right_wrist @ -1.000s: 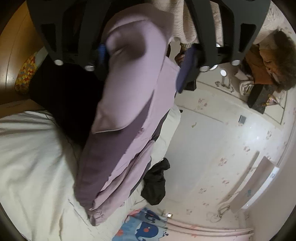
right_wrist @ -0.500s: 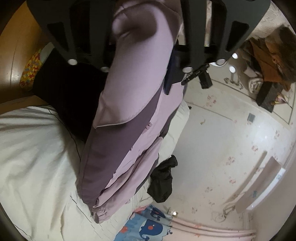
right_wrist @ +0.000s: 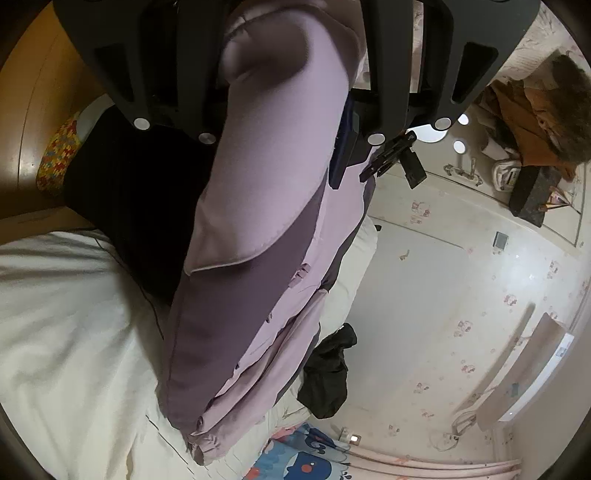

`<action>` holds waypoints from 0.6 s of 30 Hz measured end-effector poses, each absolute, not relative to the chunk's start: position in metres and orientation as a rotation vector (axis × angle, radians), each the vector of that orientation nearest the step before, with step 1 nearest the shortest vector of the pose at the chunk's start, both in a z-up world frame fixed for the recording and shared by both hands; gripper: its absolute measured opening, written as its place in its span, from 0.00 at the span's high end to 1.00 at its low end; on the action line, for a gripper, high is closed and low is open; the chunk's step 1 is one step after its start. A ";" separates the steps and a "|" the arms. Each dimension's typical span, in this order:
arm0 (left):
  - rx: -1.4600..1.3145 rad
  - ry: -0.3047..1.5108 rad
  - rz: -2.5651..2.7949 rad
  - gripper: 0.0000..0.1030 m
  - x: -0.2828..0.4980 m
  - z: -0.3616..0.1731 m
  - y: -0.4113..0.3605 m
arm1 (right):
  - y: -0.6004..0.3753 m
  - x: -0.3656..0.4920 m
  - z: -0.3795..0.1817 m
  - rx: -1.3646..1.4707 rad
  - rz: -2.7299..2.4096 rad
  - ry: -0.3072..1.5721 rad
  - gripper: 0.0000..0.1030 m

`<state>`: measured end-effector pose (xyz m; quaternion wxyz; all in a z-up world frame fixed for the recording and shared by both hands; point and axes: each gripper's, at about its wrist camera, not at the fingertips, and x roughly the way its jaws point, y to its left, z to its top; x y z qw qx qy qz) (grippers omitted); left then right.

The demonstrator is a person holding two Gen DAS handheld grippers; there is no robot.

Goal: Fold large clothes

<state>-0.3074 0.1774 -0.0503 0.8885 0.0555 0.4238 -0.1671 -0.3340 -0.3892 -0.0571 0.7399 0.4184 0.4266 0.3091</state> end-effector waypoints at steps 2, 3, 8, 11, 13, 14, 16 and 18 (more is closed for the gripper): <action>0.146 0.875 -0.340 0.26 -0.308 -0.050 0.174 | -0.390 -0.334 -0.059 0.923 0.679 0.938 0.61; 0.149 0.875 -0.342 0.25 -0.308 -0.050 0.173 | -0.390 -0.335 -0.060 0.921 0.683 0.941 0.59; 0.001 0.941 -0.465 0.14 -0.302 -0.066 0.187 | -0.382 -0.337 -0.060 0.887 0.729 0.961 0.50; -0.255 0.971 -0.552 0.31 -0.293 -0.082 0.214 | -0.382 -0.339 -0.059 0.883 0.723 0.925 0.53; -0.374 0.968 -0.581 0.49 -0.290 -0.087 0.228 | -0.382 -0.340 -0.058 0.889 0.709 0.882 0.58; -0.417 0.957 -0.591 0.61 -0.289 -0.086 0.234 | -0.383 -0.341 -0.057 0.895 0.701 0.855 0.63; -0.541 0.895 -0.640 0.74 -0.290 -0.077 0.252 | -0.387 -0.343 -0.053 0.926 0.700 0.780 0.69; -0.601 0.836 -0.677 0.80 -0.292 -0.064 0.261 | -0.386 -0.344 -0.048 0.933 0.712 0.738 0.72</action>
